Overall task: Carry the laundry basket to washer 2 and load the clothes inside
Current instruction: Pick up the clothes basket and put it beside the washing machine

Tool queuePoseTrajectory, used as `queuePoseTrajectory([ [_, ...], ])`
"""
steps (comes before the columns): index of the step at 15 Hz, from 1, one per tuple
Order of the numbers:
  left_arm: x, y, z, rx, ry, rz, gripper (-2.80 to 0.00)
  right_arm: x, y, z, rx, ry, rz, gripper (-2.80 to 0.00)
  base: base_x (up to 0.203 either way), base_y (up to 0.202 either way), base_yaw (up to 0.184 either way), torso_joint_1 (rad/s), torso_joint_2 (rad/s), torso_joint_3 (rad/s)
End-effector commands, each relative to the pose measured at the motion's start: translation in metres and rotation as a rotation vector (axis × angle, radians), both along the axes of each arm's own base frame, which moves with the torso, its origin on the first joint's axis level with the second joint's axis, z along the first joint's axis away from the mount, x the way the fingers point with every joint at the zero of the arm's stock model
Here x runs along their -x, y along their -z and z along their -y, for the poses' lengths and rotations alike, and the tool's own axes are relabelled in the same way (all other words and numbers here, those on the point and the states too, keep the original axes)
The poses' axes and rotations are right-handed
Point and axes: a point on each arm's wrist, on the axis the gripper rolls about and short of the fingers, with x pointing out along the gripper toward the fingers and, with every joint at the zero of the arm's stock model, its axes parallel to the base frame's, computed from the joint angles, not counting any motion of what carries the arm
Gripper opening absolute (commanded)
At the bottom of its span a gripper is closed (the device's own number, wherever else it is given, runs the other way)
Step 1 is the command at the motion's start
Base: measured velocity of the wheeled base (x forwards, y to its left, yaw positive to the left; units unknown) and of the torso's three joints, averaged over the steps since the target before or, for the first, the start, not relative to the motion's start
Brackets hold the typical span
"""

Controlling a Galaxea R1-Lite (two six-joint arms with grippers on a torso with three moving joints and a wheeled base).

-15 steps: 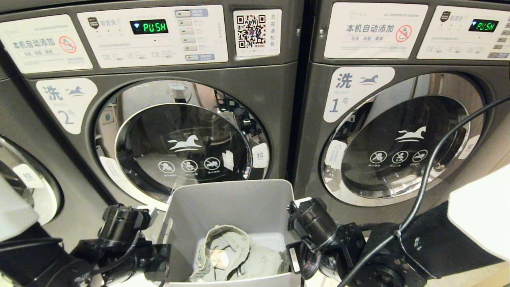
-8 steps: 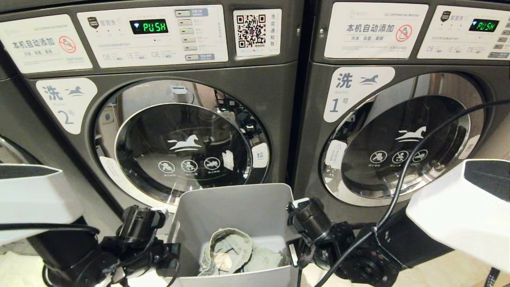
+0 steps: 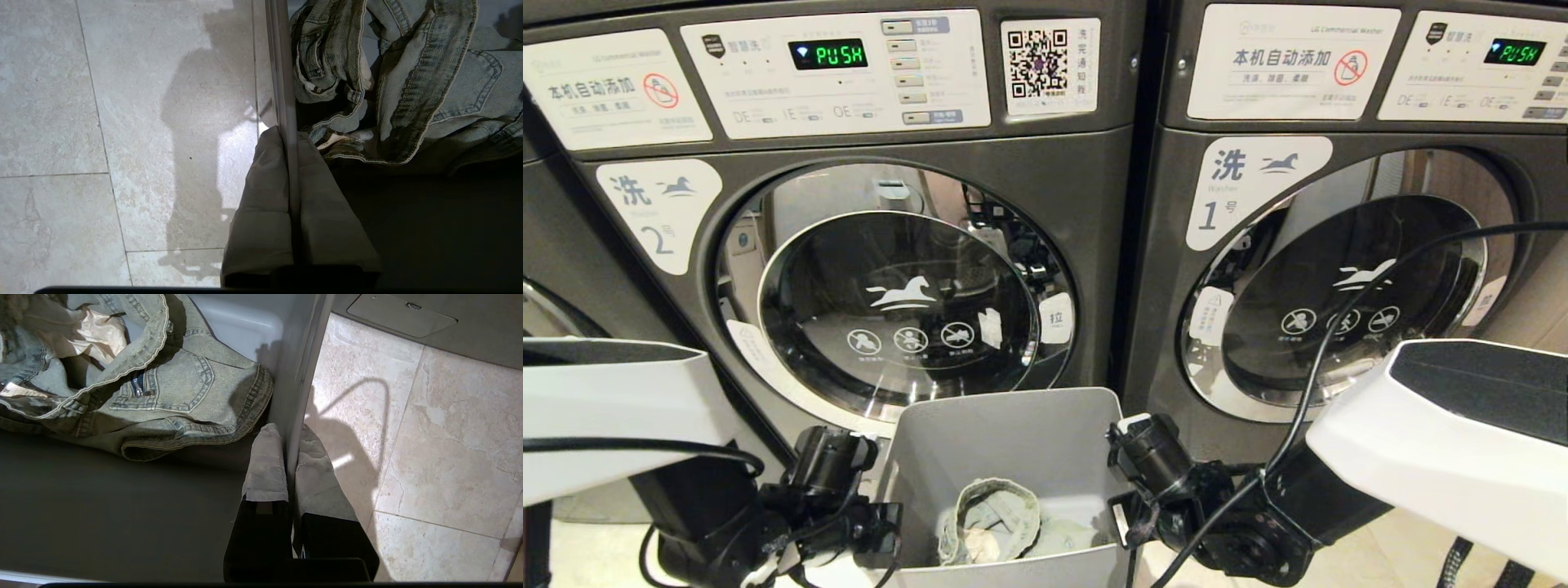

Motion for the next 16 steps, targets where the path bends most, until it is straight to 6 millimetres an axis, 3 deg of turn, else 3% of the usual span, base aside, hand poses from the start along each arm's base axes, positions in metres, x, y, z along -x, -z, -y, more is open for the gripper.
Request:
queuePoseTrajectory([
  [1, 0.0, 0.004, 0.0, -0.004, -0.002, -0.011, -2.8, -0.001, 0.005, 0.0, 0.009, 0.003, -0.008, -2.8, 0.0, 0.0, 0.0, 0.0, 0.0, 0.0],
  [16, -0.023, 0.022, 0.007, -0.006, -0.004, -0.011, -2.8, -0.017, 0.027, -0.004, 0.035, 0.0, -0.006, -2.8, 0.0, 0.0, 0.0, 0.001, 0.0, -0.026],
])
